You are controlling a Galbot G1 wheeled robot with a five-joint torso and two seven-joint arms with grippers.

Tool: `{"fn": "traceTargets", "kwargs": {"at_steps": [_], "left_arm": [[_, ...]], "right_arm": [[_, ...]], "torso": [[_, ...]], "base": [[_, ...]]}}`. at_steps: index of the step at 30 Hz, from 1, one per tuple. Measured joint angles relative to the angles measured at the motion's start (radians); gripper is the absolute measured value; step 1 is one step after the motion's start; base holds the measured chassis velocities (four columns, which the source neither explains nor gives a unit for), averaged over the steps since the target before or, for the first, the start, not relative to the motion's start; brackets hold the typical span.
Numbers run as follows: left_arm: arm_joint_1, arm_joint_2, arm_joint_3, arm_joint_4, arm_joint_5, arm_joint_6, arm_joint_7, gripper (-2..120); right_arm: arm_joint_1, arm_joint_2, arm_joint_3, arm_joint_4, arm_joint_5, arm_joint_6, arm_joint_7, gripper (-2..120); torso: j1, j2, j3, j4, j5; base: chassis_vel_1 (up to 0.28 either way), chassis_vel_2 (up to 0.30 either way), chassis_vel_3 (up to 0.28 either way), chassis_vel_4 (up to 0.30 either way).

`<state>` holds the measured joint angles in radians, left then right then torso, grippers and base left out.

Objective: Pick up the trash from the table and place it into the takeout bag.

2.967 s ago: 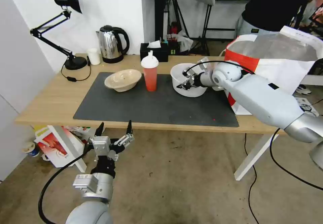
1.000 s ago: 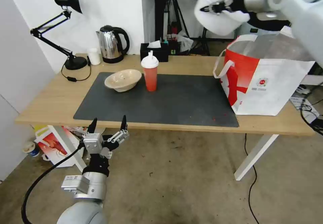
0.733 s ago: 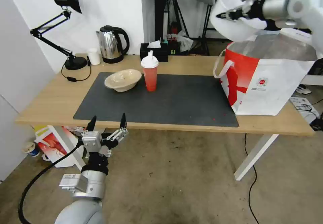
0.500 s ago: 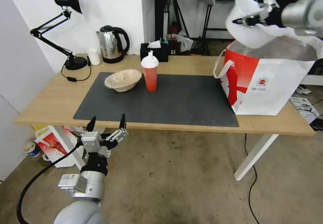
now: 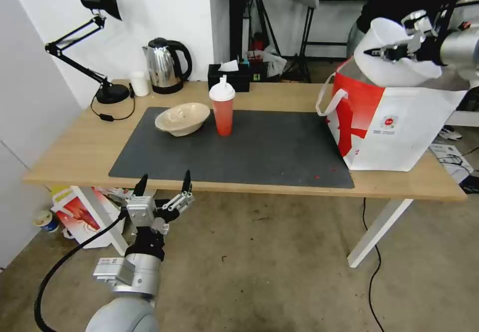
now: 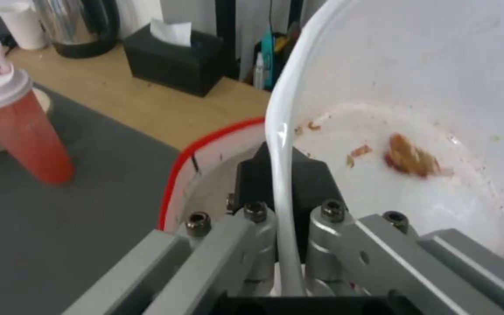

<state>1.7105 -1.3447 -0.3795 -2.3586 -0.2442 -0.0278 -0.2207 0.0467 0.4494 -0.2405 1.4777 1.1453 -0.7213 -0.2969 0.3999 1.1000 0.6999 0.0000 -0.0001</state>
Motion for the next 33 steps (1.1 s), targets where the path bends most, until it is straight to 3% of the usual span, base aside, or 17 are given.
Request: {"fn": "traceTargets", "kwargs": {"at_steps": [15,16,20,27,31,33], "left_arm": [[0.001,-0.005,0.0,0.003,0.001,-0.001,-0.001,100],[0.0,-0.005,0.0,0.003,0.001,-0.001,-0.001,100],[0.0,-0.006,0.0,0.003,0.002,-0.001,-0.001,100],[0.0,-0.009,0.004,-0.003,0.005,-0.001,-0.001,100],[0.003,-0.008,0.004,-0.009,0.005,-0.001,-0.001,100],[0.008,-0.008,0.004,-0.016,0.005,-0.001,-0.002,100]], "right_arm": [[-0.047,0.026,0.023,0.013,0.002,0.0,0.009,2],[-0.046,0.027,0.023,0.017,0.005,0.0,0.012,10],[-0.043,0.026,0.024,0.019,0.013,0.0,0.019,20],[-0.036,0.016,0.027,0.036,0.032,0.001,0.044,50],[-0.035,0.009,0.027,0.044,0.035,0.001,0.05,59],[-0.035,0.002,0.027,0.052,0.037,0.001,0.051,68]], "torso": [[0.0,0.0,0.0,0.0,0.0],[0.0,0.0,0.0,0.0001,0.0],[0.0,0.0,0.0,0.0,0.0],[0.0,0.0,0.0,0.0001,0.0],[0.0,0.0,0.0,0.0,-0.0001],[0.0,0.0,0.0,0.0001,0.0]], "base": [[0.0,0.0,0.0,0.0],[0.0,0.0,0.0,0.0],[0.0,0.0,0.0,0.0],[0.0,0.0,0.0,0.0],[0.0,0.0,0.0,0.0],[0.0,0.0,0.0,0.0]]}}
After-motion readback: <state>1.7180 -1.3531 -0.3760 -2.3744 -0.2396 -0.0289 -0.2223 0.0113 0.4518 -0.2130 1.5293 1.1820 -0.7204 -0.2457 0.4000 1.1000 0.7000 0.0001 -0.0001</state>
